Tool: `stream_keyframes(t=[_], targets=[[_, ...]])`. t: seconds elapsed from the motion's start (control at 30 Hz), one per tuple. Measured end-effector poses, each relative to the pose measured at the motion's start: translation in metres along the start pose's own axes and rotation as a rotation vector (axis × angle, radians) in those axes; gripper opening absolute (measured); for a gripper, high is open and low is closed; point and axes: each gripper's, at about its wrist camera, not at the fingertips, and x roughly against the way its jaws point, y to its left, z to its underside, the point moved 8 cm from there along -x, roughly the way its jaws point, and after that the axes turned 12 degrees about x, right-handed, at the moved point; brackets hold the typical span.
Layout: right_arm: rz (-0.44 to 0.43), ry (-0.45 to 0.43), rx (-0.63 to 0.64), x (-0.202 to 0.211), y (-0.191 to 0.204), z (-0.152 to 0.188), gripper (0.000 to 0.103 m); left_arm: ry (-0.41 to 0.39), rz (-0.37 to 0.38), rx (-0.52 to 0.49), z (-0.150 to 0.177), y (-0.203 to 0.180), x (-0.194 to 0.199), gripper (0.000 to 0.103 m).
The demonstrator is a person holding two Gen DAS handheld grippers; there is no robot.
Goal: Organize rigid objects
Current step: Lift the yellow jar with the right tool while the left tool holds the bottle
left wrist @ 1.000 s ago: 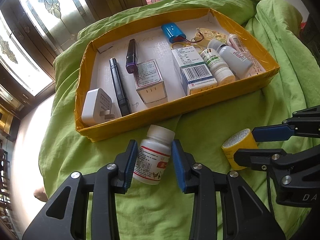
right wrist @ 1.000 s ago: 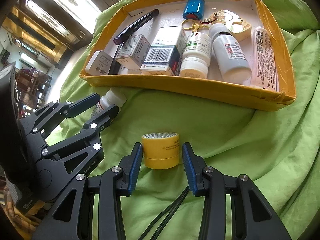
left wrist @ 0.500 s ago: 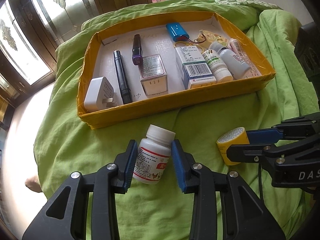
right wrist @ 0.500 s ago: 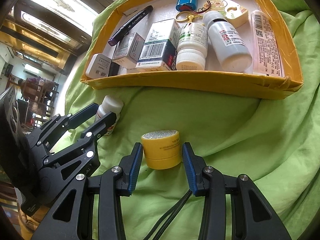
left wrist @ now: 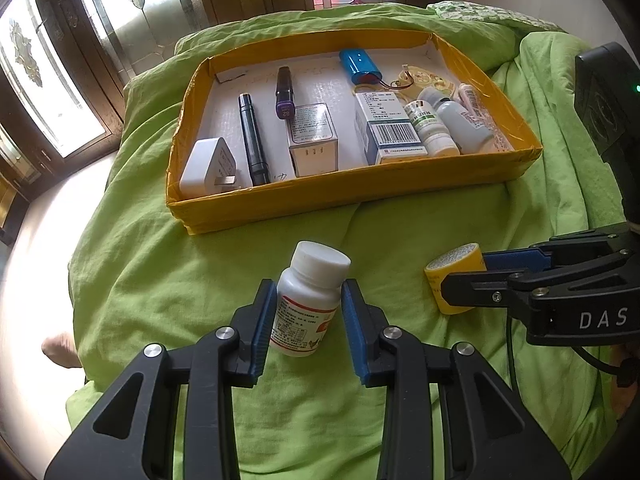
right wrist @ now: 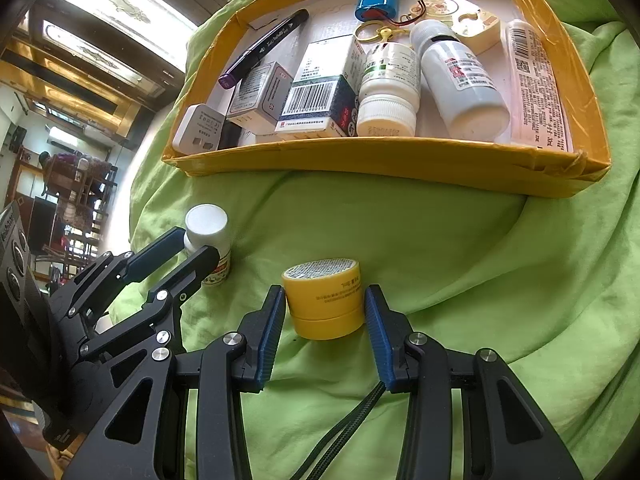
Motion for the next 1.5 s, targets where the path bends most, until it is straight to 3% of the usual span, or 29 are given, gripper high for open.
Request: stream_keyframes(t=[0.6, 0.93, 1.17, 1.5], targets=[[0.003, 0.004, 0.011, -0.002, 0.003, 0.001, 0.037, 0.022, 0.004, -0.065, -0.010, -0.010, -0.030, 0.034], [-0.009, 0.005, 0.004, -0.002, 0.001, 0.000, 0.037, 0.072, 0.081, 0.027, 0.011, 0.003, -0.007, 0.034], [0.013, 0.006, 0.030, -0.005, 0.007, 0.000, 0.037, 0.060, 0.071, 0.052, 0.036, 0.006, -0.006, 0.035], [0.049, 0.013, 0.058, -0.013, 0.013, 0.003, 0.036, 0.028, 0.080, 0.073, 0.039, 0.008, -0.010, 0.035]])
